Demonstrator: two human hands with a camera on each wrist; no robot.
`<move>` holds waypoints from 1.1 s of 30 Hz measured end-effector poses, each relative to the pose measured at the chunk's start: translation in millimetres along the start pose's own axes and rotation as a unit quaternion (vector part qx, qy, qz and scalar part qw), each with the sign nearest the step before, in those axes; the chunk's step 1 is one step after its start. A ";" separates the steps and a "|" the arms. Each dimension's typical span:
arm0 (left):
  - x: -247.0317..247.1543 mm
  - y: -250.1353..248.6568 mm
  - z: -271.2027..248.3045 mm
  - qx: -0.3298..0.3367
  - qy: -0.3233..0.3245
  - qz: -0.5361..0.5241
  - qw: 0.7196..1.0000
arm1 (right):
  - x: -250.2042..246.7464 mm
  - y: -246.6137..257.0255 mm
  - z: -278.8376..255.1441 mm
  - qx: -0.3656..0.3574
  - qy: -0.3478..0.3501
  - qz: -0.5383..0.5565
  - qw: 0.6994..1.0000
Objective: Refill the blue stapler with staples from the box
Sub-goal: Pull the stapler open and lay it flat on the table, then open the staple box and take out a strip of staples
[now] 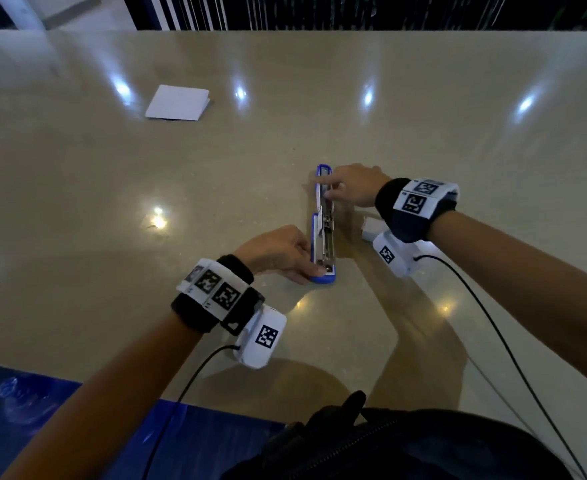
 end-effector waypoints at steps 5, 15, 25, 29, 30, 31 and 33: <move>-1.9 -12.9 5.2 -0.034 -0.032 0.199 0.979 | 7.0 5.1 6.5 0.001 0.015 -0.020 1.000; -14.5 -17.1 6.2 0.042 -0.077 0.365 0.927 | 3.6 -11.5 -6.7 0.020 0.020 -0.018 0.999; -18.1 -23.8 18.3 0.005 -0.020 0.413 0.911 | -1.7 -29.6 -37.8 0.035 0.053 0.109 0.992; -27.6 -37.0 20.4 0.002 -0.021 0.410 0.912 | 8.6 -51.4 -51.5 0.085 0.100 0.064 0.989; -30.6 -42.1 21.8 0.011 -0.030 0.408 0.912 | 12.3 -54.8 -53.9 0.089 0.100 0.057 0.989; -32.9 -47.2 24.1 0.026 -0.042 0.409 0.911 | 16.3 -57.4 -55.3 0.091 0.094 0.059 0.990; -34.3 -57.8 30.6 0.074 -0.076 0.410 0.906 | 21.4 -61.9 -55.3 0.089 0.062 0.075 0.991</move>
Point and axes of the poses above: each hand's wrist, its own z-axis towards the middle knuckle, its own x-axis out of the palm, y = z × x, the point moved 4 cm from there along z, towards the middle knuckle, and after that the axes turned 11 degrees about x, right-handed, at the moved point
